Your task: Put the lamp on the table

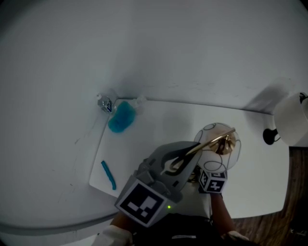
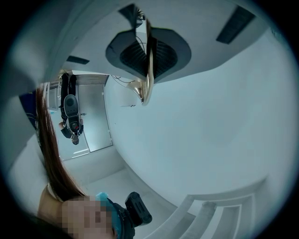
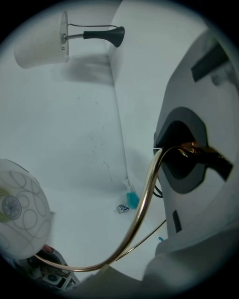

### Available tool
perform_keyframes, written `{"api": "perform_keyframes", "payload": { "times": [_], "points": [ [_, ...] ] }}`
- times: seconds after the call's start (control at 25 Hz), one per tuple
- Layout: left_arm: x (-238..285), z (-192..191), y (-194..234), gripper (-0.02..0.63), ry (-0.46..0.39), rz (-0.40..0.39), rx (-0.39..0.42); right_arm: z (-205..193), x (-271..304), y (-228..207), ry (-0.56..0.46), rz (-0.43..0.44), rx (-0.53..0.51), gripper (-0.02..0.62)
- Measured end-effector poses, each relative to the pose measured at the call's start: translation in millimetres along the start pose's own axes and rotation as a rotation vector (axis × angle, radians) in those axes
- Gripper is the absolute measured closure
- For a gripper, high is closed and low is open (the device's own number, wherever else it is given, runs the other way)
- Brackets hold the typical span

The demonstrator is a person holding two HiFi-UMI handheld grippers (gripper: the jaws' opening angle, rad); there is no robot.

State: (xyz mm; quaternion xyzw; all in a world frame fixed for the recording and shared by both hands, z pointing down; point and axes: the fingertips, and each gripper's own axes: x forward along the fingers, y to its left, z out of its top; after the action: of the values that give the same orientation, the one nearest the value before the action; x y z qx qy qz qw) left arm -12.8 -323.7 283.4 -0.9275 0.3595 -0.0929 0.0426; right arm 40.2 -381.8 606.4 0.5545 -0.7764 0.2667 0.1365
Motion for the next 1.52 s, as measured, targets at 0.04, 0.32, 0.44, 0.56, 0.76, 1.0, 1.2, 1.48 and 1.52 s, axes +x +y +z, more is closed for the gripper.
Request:
{"api": "perform_keyframes", "payload": {
  "times": [0.04,0.32,0.44,0.56,0.76,1.0,1.2,1.48,1.52],
  "points": [
    [0.2,-0.4,0.1,0.601,0.002,0.002,0.001,-0.1,0.3,0.1,0.001,0.001,0.0,0.588],
    [-0.3,-1.5,-0.1,0.601,0.013,0.009,0.006,-2.2,1.1,0.2,0.01,0.009,0.004,0.588],
    [-0.6,-1.2,0.3,0.601,0.015,0.011,0.004,-2.8,1.3,0.1,0.013,0.008,0.007,0.588],
    [-0.7,-0.6,0.5,0.601,0.011,0.014,0.001,-2.6,1.2,0.4,0.014,0.008,0.007,0.588],
    [-1.1,-0.8,-0.2,0.601,0.005,0.019,-0.002,-1.7,0.8,0.7,0.008,0.012,-0.004,0.586],
    [-0.5,-0.3,-0.4,0.601,-0.001,0.007,-0.012,-1.6,1.7,1.2,0.009,0.019,-0.006,0.586],
    [-0.6,-0.9,-1.2,0.601,0.005,-0.008,-0.022,-1.5,1.4,1.3,0.009,0.019,-0.01,0.586],
    [-0.2,-1.4,-1.2,0.601,0.013,-0.012,-0.016,-2.4,1.6,1.1,0.016,0.016,-0.013,0.584],
    [-0.3,-1.2,-1.1,0.601,0.013,-0.013,-0.015,-2.2,1.5,1.2,0.015,0.014,-0.013,0.584]
  ]
}}
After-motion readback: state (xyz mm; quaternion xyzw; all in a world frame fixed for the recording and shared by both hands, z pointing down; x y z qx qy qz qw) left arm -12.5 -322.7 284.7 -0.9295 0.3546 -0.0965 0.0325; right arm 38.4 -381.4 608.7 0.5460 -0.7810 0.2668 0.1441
